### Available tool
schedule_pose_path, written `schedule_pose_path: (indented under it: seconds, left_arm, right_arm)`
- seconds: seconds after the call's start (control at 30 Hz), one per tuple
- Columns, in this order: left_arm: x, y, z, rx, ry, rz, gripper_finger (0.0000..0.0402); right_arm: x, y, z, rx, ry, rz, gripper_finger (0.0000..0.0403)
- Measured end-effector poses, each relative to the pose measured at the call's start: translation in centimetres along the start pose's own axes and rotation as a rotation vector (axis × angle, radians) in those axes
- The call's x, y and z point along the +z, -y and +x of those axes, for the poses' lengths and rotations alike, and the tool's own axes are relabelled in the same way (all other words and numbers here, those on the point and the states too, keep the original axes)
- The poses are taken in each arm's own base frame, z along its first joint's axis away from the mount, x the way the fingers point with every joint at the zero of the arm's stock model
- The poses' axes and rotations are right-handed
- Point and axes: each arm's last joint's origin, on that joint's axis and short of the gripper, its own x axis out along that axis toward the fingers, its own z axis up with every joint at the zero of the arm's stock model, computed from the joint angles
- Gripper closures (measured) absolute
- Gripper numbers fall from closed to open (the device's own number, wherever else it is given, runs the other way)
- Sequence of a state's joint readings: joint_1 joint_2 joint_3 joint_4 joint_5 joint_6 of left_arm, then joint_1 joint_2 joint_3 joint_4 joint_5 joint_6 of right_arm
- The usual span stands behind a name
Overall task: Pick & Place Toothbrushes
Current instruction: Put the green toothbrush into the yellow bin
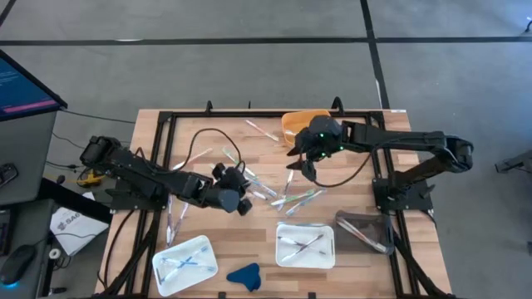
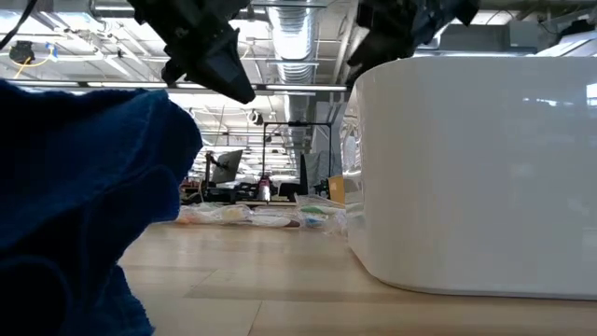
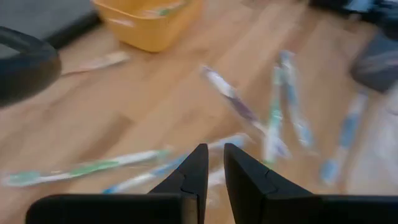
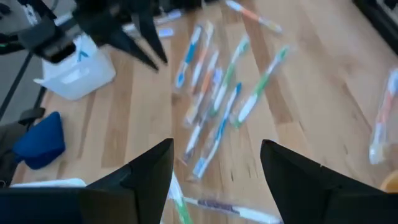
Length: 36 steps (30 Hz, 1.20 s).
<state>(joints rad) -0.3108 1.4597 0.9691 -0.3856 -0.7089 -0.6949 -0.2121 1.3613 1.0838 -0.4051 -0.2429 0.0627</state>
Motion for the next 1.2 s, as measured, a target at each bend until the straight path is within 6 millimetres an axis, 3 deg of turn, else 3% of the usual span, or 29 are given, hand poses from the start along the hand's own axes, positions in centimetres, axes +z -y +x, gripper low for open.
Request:
schedule_pose_path:
  seconds: [0.17, 0.5, 0.83, 1.07, 1.2]
  left_arm:
    - [0.1, -0.3, 0.2, 0.018, -0.006, 0.021, 0.0355]
    - [1.3, -2.7, 2.2, 0.129, 0.002, 0.025, 0.0355]
    - [0.7, -8.3, 5.9, 0.256, -0.125, -0.028, 0.0355]
    - [-0.3, -12.0, 8.0, 0.295, -0.147, -0.178, 0.0355]
    - [-0.8, -12.5, 9.3, 0.166, -0.101, -0.284, 0.0355]
  right_arm:
    - [-0.4, 0.0, 0.1, 0.032, -0.012, -0.004, 0.0168]
    - [-1.4, -2.1, 0.5, 0.097, -0.086, 0.011, 0.0168]
    - [-4.7, -2.7, 1.9, 0.095, -0.21, 0.162, 0.0168]
    - [-4.4, -4.3, 1.2, 0.144, -0.168, 0.118, 0.0168]
    - [-3.9, -5.8, -0.3, 0.195, -0.097, 0.073, 0.0168]
